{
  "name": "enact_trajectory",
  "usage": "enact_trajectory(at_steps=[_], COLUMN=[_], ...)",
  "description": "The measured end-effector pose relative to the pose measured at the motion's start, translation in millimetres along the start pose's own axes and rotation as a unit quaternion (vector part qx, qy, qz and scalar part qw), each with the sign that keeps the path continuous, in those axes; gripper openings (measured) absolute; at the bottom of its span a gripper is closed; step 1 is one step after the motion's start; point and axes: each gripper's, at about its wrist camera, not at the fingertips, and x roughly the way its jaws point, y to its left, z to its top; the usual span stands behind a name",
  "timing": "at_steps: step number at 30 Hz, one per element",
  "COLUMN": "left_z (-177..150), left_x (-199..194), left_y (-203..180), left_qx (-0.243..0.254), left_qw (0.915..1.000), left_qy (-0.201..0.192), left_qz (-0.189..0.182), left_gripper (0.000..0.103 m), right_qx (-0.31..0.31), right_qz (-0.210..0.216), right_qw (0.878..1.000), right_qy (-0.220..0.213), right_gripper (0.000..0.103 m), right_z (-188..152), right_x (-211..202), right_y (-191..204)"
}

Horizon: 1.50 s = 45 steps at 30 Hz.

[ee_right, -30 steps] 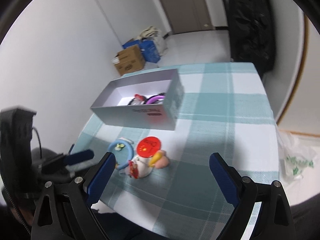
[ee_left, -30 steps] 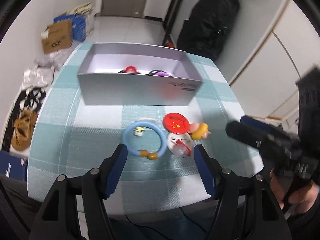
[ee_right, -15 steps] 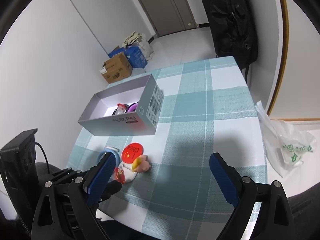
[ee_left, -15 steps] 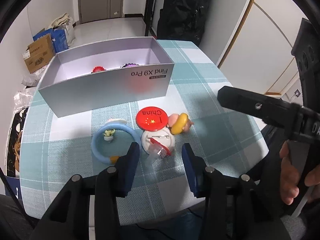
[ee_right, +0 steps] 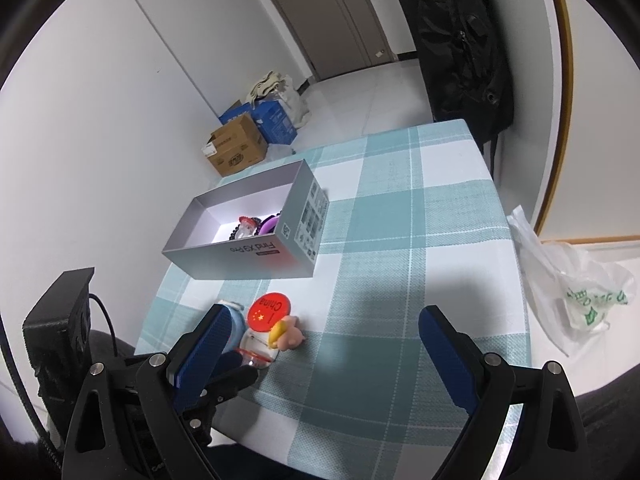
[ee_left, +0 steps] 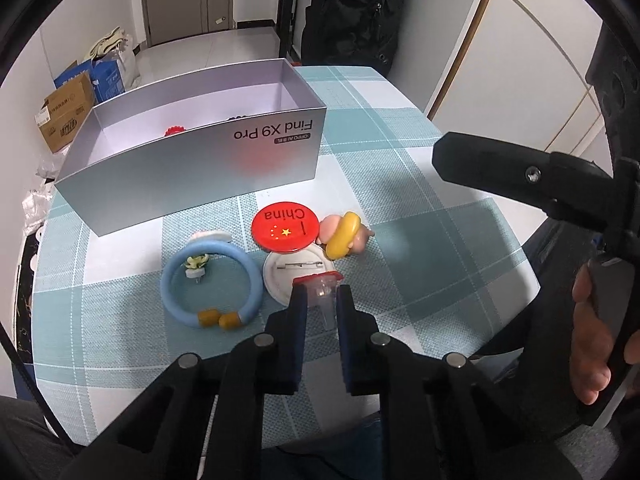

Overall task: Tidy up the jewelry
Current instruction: 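Grasp another red-and-white pacifier with the left tool and lift it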

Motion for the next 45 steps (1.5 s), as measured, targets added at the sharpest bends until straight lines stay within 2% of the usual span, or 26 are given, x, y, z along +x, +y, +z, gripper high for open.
enact_trajectory(at_steps=[6, 12, 14, 20, 24, 27, 29, 31, 38, 40, 42, 45], left_z=[2, 3, 3, 7, 11, 10, 11, 12, 10, 9, 9, 10], left_x=[-1, -10, -15, -34, -48, -55, -57, -60, -63, -63, -64, -63], left_y=[2, 7, 9, 25, 39, 52, 58, 65, 76, 79, 81, 83], left_qx=[-0.014, -0.038, -0.042, -0.082, -0.110, -0.132, -0.141, -0.150, -0.165, -0.168, -0.171, -0.172], left_qw=[0.9999, 0.9983, 0.9979, 0.9936, 0.9885, 0.9840, 0.9819, 0.9794, 0.9756, 0.9749, 0.9743, 0.9742], left_qy=[0.000, -0.014, -0.021, -0.063, -0.101, -0.117, -0.124, -0.132, -0.140, -0.140, -0.140, -0.138], left_qz=[-0.010, -0.043, -0.044, -0.045, -0.026, -0.028, -0.028, -0.028, -0.036, -0.041, -0.046, -0.049], left_gripper=[0.010, 0.010, 0.010, 0.010, 0.010, 0.010, 0.010, 0.010, 0.010, 0.010, 0.010, 0.010], right_qx=[0.002, 0.009, 0.012, 0.000, -0.024, -0.035, -0.038, -0.042, -0.075, -0.094, -0.113, -0.126], right_qz=[0.000, 0.000, 0.002, 0.005, 0.016, 0.022, 0.026, 0.026, 0.011, 0.004, -0.008, -0.017], right_qw=[1.000, 1.000, 1.000, 1.000, 0.999, 0.997, 0.997, 0.996, 0.994, 0.992, 0.990, 0.989], right_qy=[-0.002, 0.001, 0.005, 0.023, 0.045, 0.057, 0.065, 0.075, 0.081, 0.084, 0.081, 0.078], right_gripper=[0.095, 0.095, 0.095, 0.094, 0.089, 0.085, 0.081, 0.071, 0.059, 0.045, 0.040, 0.026], right_z=[0, 0, -1, -4, -9, -12, -13, -14, -16, -17, -19, -20], right_x=[-2, -1, 0, 9, 20, 27, 32, 39, 53, 57, 59, 60], right_y=[-1, -4, -5, -1, 9, 14, 17, 21, 38, 44, 48, 51])
